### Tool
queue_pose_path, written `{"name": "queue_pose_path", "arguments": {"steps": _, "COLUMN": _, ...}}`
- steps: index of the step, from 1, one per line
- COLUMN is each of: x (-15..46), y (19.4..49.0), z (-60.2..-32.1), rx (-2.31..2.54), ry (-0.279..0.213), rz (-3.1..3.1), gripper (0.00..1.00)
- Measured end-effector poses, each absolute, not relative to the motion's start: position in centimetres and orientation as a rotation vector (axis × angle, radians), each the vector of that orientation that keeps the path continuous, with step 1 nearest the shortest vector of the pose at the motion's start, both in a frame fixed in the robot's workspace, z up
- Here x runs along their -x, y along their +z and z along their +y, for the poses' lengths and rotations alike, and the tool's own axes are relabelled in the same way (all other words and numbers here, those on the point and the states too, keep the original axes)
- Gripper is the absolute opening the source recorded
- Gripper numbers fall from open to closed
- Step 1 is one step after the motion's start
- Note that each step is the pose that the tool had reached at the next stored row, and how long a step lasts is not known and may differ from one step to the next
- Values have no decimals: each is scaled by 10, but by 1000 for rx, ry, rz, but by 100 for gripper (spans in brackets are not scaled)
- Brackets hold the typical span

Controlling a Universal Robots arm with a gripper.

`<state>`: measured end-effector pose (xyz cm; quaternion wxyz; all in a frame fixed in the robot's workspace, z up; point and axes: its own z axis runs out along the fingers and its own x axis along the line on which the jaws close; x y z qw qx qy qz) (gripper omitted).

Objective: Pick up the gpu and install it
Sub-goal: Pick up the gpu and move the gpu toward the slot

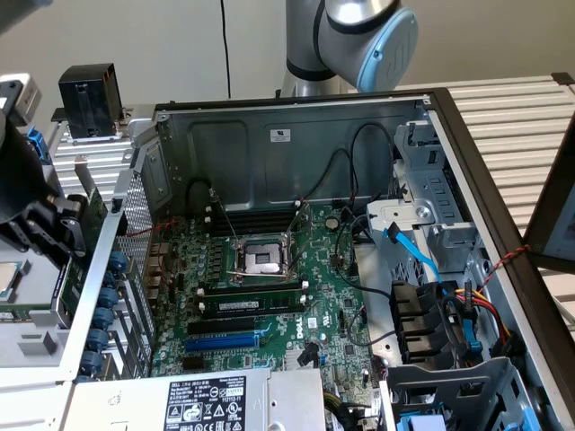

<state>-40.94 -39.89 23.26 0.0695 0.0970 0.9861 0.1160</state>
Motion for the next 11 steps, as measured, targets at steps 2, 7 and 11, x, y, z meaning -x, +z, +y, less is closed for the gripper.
{"name": "queue_pose_path", "arguments": {"steps": 2, "x": 410, "y": 232, "z": -401, "rx": -292, "ry": 349, "rz": 2968, "gripper": 43}}
{"name": "queue_pose_path", "arguments": {"steps": 7, "x": 410, "y": 232, "z": -404, "rx": -270, "ry": 351, "rz": 2972, "gripper": 43}}
{"name": "queue_pose_path", "arguments": {"steps": 11, "x": 410, "y": 232, "z": -404, "rx": -192, "ry": 357, "rz": 2983, "gripper": 43}}
